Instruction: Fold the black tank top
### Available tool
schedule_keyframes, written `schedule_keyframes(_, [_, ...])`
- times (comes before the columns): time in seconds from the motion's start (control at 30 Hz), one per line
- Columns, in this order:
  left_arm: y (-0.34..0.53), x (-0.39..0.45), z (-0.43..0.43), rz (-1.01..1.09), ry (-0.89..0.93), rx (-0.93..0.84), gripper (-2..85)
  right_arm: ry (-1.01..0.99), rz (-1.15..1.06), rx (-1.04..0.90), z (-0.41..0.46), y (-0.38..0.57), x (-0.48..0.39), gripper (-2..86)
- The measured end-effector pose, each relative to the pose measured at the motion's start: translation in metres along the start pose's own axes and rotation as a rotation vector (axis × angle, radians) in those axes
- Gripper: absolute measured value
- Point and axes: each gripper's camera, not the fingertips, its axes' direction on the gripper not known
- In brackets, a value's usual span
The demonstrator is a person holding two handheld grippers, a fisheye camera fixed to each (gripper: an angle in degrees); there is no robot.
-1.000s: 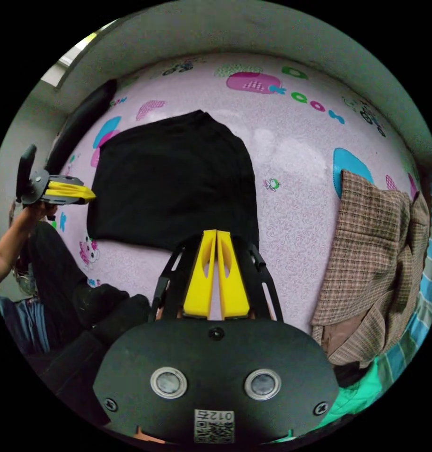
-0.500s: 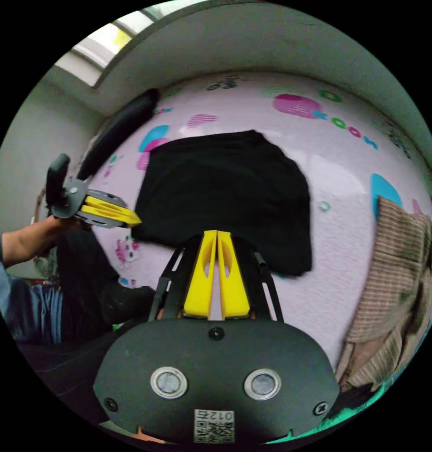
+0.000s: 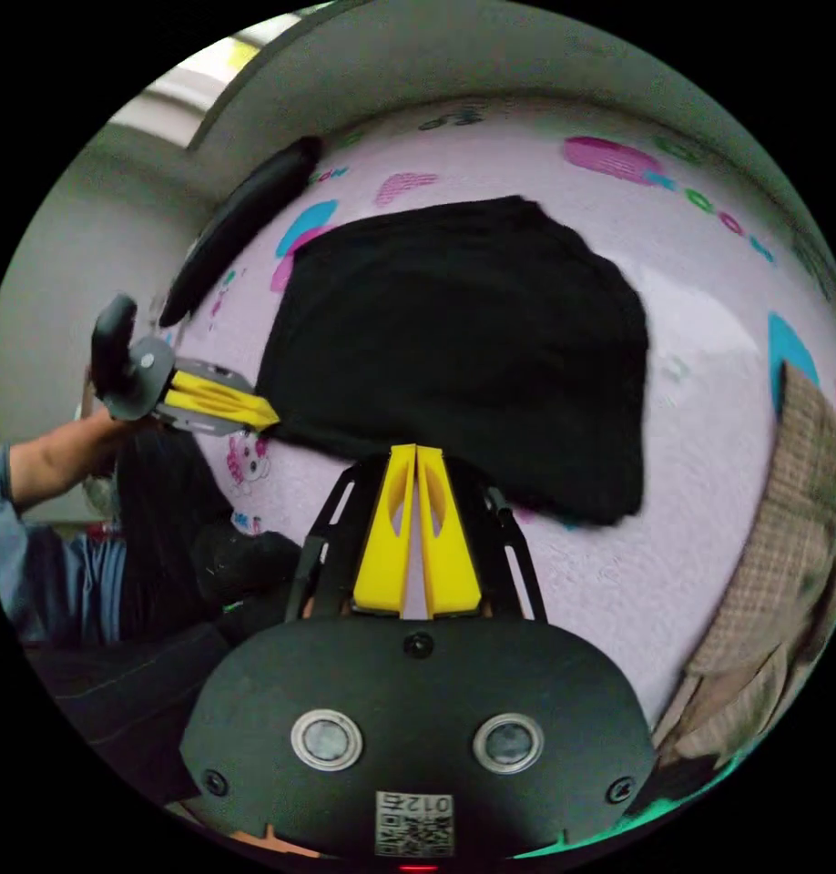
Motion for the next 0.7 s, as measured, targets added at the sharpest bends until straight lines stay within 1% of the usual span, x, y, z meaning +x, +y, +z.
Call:
schedule_keyframes(0.07, [-0.001, -0.006, -0.002, -0.016, 0.023, 0.01, 0.6, 0.114, 0.114, 0.028, -0.018, 0.011, 0.033, -1.0])
schedule_keyframes(0.1, [-0.002, -0.009, -0.003, -0.022, 0.033, 0.013, 0.6, 0.111, 0.131, 0.034, -0.023, 0.013, 0.041, -1.0])
schedule_keyframes(0.13, [-0.003, -0.012, -0.004, -0.025, 0.039, 0.016, 0.5, 0.066, 0.166, 0.046, -0.03, 0.018, 0.057, -1.0])
schedule_keyframes(0.2, [-0.006, -0.015, -0.006, -0.024, 0.042, 0.016, 0.5, 0.121, 0.295, 0.067, -0.04, 0.024, 0.078, -1.0])
schedule_keyframes(0.33, [-0.012, -0.023, -0.013, -0.024, 0.057, 0.014, 0.5, 0.082, 0.355, 0.075, -0.049, 0.028, 0.101, -1.0])
schedule_keyframes(0.43, [-0.016, -0.03, -0.02, -0.024, 0.076, 0.011, 0.7, 0.127, 0.347, 0.054, -0.051, 0.02, 0.102, -1.0])
schedule_keyframes(0.5, [-0.016, -0.052, -0.04, -0.083, 0.077, 0.05, 1.2, 0.168, 0.338, 0.038, -0.053, 0.015, 0.101, -1.0])
schedule_keyframes(0.57, [-0.014, -0.08, -0.063, -0.175, 0.067, 0.104, 1.9, 0.198, 0.335, 0.089, -0.062, 0.012, 0.096, -0.9])
schedule_keyframes(0.6, [-0.012, -0.102, -0.077, -0.24, 0.067, 0.143, 2.3, 0.185, 0.331, 0.105, -0.065, 0.011, 0.094, -0.9])
schedule_keyframes(0.7, [-0.012, -0.158, -0.101, -0.388, 0.1, 0.194, 4.7, 0.034, 0.306, 0.136, -0.069, 0.003, 0.085, -0.8])
